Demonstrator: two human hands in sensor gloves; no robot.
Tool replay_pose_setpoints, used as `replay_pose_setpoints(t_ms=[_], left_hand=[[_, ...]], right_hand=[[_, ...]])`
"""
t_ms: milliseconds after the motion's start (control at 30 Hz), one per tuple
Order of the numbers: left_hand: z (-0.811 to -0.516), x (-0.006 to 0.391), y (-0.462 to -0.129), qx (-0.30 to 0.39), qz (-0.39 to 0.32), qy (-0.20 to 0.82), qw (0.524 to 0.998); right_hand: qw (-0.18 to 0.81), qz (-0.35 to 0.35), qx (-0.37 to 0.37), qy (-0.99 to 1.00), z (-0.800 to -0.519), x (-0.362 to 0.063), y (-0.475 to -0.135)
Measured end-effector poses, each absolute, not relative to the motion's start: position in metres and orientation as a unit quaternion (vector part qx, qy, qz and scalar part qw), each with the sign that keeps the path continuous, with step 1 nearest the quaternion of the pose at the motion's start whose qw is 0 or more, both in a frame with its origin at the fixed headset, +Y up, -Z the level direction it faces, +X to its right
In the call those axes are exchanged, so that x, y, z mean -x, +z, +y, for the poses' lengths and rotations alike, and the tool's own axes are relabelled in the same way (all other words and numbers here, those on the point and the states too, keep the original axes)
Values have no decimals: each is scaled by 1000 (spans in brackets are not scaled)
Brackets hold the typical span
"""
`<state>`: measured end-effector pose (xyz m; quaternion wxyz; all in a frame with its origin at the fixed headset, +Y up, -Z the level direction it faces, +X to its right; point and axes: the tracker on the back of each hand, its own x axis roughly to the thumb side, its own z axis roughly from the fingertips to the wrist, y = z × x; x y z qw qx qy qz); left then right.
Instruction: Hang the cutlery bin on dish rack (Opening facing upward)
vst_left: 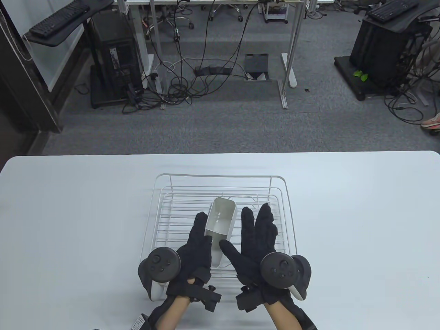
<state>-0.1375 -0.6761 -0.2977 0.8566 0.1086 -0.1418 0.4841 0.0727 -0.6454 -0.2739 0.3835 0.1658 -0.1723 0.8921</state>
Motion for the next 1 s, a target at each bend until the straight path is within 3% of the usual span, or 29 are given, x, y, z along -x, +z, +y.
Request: replay_pose_setpoints(t_ms=[1000], left_hand=[[-666, 110, -280, -145, -201, 391, 886]], right_hand=[[359, -137, -135, 914, -644, -68, -276]])
